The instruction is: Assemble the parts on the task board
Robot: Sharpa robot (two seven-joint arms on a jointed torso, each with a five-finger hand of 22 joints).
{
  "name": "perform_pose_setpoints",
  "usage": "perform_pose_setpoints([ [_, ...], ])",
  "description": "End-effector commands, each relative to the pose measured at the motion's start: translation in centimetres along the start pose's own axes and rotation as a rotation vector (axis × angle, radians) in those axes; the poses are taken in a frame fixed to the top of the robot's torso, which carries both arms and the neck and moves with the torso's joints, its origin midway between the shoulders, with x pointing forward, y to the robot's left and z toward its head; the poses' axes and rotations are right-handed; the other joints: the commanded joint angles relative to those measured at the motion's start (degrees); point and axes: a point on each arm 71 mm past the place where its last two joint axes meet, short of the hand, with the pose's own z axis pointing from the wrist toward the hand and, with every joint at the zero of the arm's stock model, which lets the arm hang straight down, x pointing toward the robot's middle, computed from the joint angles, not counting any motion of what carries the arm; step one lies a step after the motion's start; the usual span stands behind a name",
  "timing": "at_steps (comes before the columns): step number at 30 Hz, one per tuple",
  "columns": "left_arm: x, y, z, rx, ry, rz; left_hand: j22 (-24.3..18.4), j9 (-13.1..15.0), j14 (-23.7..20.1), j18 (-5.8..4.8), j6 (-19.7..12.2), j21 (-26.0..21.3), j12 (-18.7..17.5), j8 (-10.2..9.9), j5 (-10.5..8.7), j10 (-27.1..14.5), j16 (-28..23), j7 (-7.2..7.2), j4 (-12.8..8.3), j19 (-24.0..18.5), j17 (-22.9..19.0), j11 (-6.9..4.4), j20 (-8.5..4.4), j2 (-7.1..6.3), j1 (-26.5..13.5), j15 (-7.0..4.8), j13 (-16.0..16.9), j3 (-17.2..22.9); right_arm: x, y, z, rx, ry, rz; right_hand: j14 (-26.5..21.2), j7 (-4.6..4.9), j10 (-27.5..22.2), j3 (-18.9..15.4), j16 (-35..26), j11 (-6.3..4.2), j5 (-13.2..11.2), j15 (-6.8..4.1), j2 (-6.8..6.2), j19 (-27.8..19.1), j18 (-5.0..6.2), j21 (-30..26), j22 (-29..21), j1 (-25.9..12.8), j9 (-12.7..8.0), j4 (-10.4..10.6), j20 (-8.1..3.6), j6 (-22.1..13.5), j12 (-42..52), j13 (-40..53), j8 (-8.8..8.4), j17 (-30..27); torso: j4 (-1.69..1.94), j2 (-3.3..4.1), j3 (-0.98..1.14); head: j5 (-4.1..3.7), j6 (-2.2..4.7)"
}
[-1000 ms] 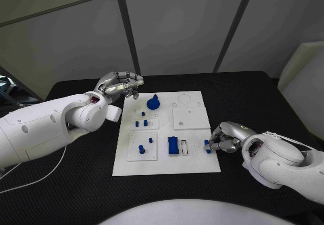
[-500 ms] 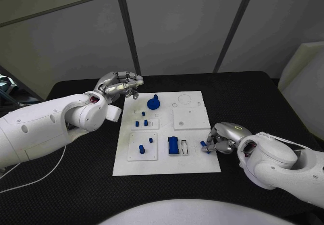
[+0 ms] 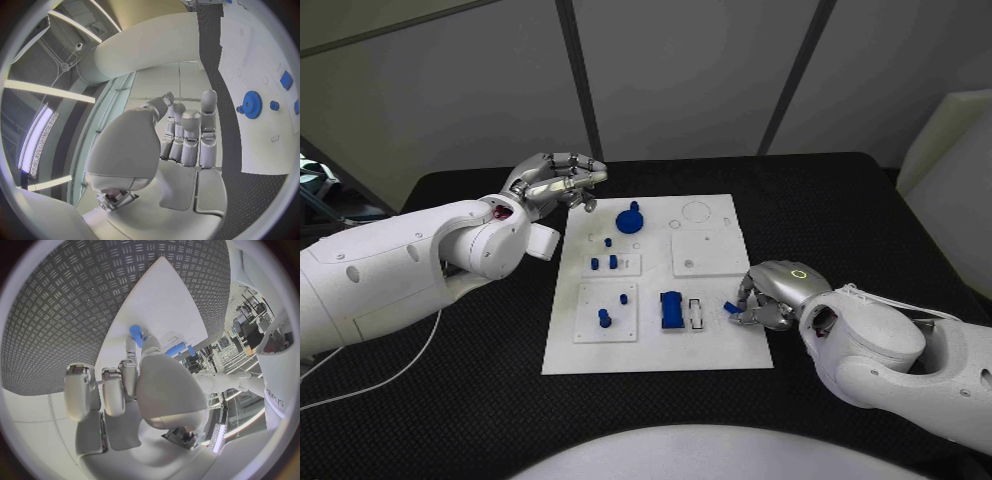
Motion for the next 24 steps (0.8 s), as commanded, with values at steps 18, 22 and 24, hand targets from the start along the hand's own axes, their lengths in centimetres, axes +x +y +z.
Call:
perform_pose_setpoints([
  [18, 0.2, -0.1, 0.0, 0.001, 0.011, -0.008, 0.0, 0.1, -0.3, -0.52, -0.5, -0.1, 0.2, 0.3, 0.15, -0.4, 0.2, 0.1, 0.1, 0.0, 0.0, 0.13, 0.15, 0.41, 0.4, 0.06, 0.0, 0.3, 0.8, -0.6, -1.3, 0.112, 0.065, 0.348, 5.5, -0.17, 0.5, 5.7, 0.1, -0.53, 3.3, -0.42, 2.5, 2.9, -0.04, 0.2, 10.8, 3.0, 0.5, 1.1, -0.56, -0.1, 0.5, -9.4, -0.67, 12.6, 0.12, -0.06, -0.08, 0.24, -0.1],
  [22, 0.3, -0.1, 0.0, 0.002, 0.013, -0.008, 0.0, 0.1, -0.3, -0.52, -0.5, -0.1, 0.2, 0.3, 0.15, -0.4, 0.2, 0.1, 0.1, 0.0, 0.0, 0.13, 0.15, 0.41, 0.4, 0.06, 0.0, 0.3, 0.5, -0.1, -1.4, 0.103, 0.035, 0.418, 5.5, -0.24, 0.7, 6.3, 0.1, -0.57, 3.4, -0.44, 1.99, 3.0, -0.07, 0.3, 10.9, 2.3, 0.7, 1.5, -0.57, 0.1, 0.9, -9.2, -0.74, 12.6, 0.16, -0.05, -0.07, 0.38, -0.04],
  [24, 0.3, -0.1, 0.0, 0.002, 0.013, -0.008, 0.0, 0.1, -0.3, -0.52, -0.5, -0.1, 0.2, 0.3, 0.15, -0.4, 0.2, 0.1, 0.1, 0.0, 0.0, 0.13, 0.15, 0.41, 0.4, 0.06, 0.0, 0.3, 0.4, 0.2, -1.4, 0.098, 0.024, 0.44, 5.5, -0.24, 0.7, 6.5, 0.1, -0.58, 3.4, -0.45, 1.86, 3.0, -0.08, 0.4, 10.9, 2.2, 0.7, 1.7, -0.58, 0.1, 0.9, -9.1, -0.76, 12.7, 0.11, -0.06, -0.08, 0.42, -0.02],
])
